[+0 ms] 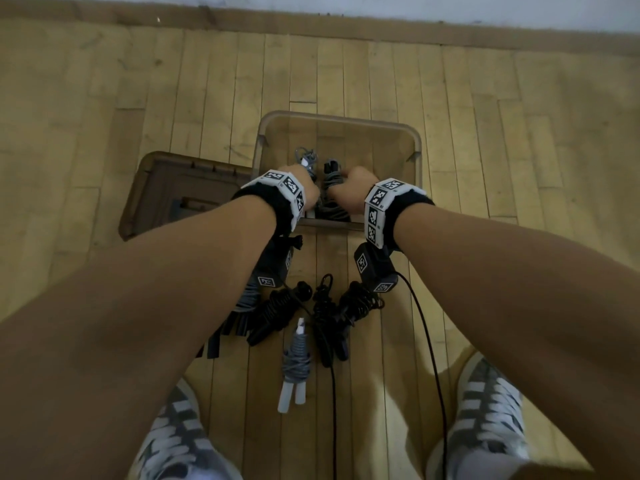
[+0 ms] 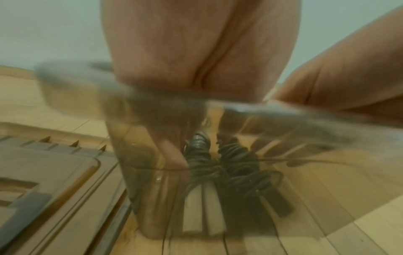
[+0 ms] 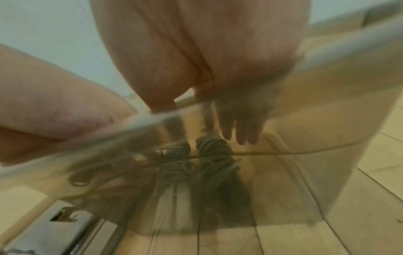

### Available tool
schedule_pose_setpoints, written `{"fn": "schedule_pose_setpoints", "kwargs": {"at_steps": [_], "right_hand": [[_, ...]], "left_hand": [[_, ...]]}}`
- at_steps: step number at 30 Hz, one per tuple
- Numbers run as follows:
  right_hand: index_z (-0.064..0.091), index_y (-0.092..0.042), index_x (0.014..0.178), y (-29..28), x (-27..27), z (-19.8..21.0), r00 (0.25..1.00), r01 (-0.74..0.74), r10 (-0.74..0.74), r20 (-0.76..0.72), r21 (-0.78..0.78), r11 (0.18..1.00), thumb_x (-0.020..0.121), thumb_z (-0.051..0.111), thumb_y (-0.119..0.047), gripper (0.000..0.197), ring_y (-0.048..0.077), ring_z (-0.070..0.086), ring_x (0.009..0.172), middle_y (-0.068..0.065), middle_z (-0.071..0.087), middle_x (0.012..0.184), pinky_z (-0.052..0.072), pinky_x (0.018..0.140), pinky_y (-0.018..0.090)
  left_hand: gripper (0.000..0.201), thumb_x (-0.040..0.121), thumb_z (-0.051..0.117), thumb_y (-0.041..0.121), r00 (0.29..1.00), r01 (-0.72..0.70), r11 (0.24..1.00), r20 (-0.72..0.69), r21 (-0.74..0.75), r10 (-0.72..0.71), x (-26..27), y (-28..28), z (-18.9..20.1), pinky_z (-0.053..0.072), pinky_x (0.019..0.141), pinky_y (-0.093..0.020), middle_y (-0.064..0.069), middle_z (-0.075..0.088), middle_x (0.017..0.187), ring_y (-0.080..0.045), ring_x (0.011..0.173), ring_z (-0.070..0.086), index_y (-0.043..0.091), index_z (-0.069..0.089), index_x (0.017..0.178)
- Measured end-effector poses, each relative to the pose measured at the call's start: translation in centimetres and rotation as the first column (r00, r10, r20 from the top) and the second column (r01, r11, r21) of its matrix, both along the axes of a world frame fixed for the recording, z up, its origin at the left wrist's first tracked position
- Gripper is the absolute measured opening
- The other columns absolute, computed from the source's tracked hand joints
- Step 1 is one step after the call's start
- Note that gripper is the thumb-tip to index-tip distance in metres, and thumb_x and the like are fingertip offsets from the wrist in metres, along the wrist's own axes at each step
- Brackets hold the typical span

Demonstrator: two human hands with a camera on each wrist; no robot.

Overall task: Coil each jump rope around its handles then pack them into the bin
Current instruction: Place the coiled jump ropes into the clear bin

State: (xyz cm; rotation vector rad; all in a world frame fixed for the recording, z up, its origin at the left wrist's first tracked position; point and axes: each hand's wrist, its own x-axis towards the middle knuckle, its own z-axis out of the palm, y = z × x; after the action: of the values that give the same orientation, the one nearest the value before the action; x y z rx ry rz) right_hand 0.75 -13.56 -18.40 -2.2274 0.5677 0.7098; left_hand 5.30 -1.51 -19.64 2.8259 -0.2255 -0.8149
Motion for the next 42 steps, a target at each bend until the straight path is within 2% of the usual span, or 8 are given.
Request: {"fn": "schedule_pose_setpoints", "kwargs": {"at_steps": [6,11,16,19,23,26,33,42], "right_hand": [[0.063,-0.012,0.134,0.8,-3.1,3.8,0.964,0.078,-0.087,0.252,0.048,0.996,0.098,0.06,-0.024,0.038,0.024,0.063,0.116,0.008,0.068,0.126,0.05,0.099,0.034],[0.066,-0.021,0.112,1.7,-9.1,6.2,0.853,0.162,-0.176,0.491,0.071,0.984,0.098,0.06,-0.03,0.018,0.011,0.063,0.09,-0.008,0.066,0.095,0.053,0.083,0.03],[0.06,-0.025,0.096,2.2,-14.3,5.3,0.927,0.084,-0.062,0.37,-0.045,0.995,0.098,0.057,-0.042,0.017,0.013,0.06,0.082,-0.012,0.061,0.084,0.041,0.072,0.025],[0.057,-0.023,0.113,2.0,-16.1,2.2,0.987,0.098,-0.088,0.134,-0.071,0.993,0.095,0.058,-0.047,0.03,0.023,0.062,0.094,-0.003,0.062,0.099,0.047,0.079,0.03],[0.04,-0.023,0.146,2.2,-18.0,-1.2,0.982,0.169,-0.169,-0.086,-0.008,0.986,0.095,0.055,-0.047,0.059,0.036,0.069,0.1,0.015,0.066,0.127,0.059,0.089,0.049],[0.027,-0.021,0.158,2.3,-18.6,-2.6,0.982,0.076,-0.062,-0.18,0.072,0.995,0.104,0.045,-0.039,0.059,0.041,0.065,0.111,0.016,0.049,0.15,0.055,0.096,0.052],[0.046,-0.021,0.141,1.8,-18.6,-4.5,0.999,0.008,-0.007,-0.046,0.024,1.0,0.101,0.057,-0.028,0.042,0.033,0.065,0.103,0.011,0.063,0.124,0.057,0.086,0.042],[0.03,-0.023,0.154,-1.3,-19.7,-2.7,0.999,0.005,-0.009,0.045,0.072,0.997,0.091,0.068,-0.015,0.074,0.031,0.067,0.096,0.014,0.062,0.125,0.06,0.075,0.04]], "left_hand": [[0.02,0.096,0.052,0.022,0.991,0.026,0.992,0.136,-0.121,-0.01,-2.8,0.5,4.8,0.041,0.058,-0.03,-0.01,0.066,0.095,-0.022,0.069,0.053,0.007,0.065,0.096],[0.007,0.097,0.057,0.028,0.942,-0.044,0.917,0.288,-0.398,0.17,-9.5,3.4,8.1,0.044,0.068,-0.032,0.002,0.064,0.092,-0.022,0.081,0.058,0.021,0.06,0.099],[0.013,0.096,0.057,0.029,0.984,-0.072,0.922,0.123,-0.379,0.128,-14.2,4.5,7.6,0.051,0.076,-0.035,0.001,0.066,0.097,-0.022,0.088,0.062,0.021,0.065,0.103],[0.022,0.097,0.056,0.027,0.996,-0.086,0.961,-0.024,-0.262,0.082,-15.7,4.5,5.6,0.055,0.077,-0.035,-0.007,0.069,0.1,-0.026,0.09,0.066,0.012,0.07,0.103],[0.038,0.096,0.057,0.019,0.985,-0.069,0.994,-0.166,-0.084,0.054,-17.9,4.4,1.3,0.042,0.052,-0.026,-0.01,0.054,0.061,-0.025,0.057,0.053,0.008,0.05,0.061],[0.038,0.1,0.053,0.015,0.977,-0.09,0.995,-0.189,0.047,0.097,-18.7,3.8,-0.7,0.044,0.064,-0.03,-0.009,0.052,0.067,-0.025,0.072,0.056,0.005,0.05,0.064],[0.023,0.094,0.063,0.03,0.94,-0.045,0.987,-0.342,-0.156,-0.011,-18.8,2.7,-4.3,0.056,0.074,-0.035,-0.009,0.072,0.098,-0.027,0.084,0.066,0.01,0.069,0.105],[0.03,0.097,0.064,0.03,0.972,-0.087,0.961,-0.235,-0.264,0.023,-19.5,2.5,-2.8,0.055,0.082,-0.032,-0.007,0.073,0.111,-0.027,0.1,0.068,0.012,0.071,0.12]]}}
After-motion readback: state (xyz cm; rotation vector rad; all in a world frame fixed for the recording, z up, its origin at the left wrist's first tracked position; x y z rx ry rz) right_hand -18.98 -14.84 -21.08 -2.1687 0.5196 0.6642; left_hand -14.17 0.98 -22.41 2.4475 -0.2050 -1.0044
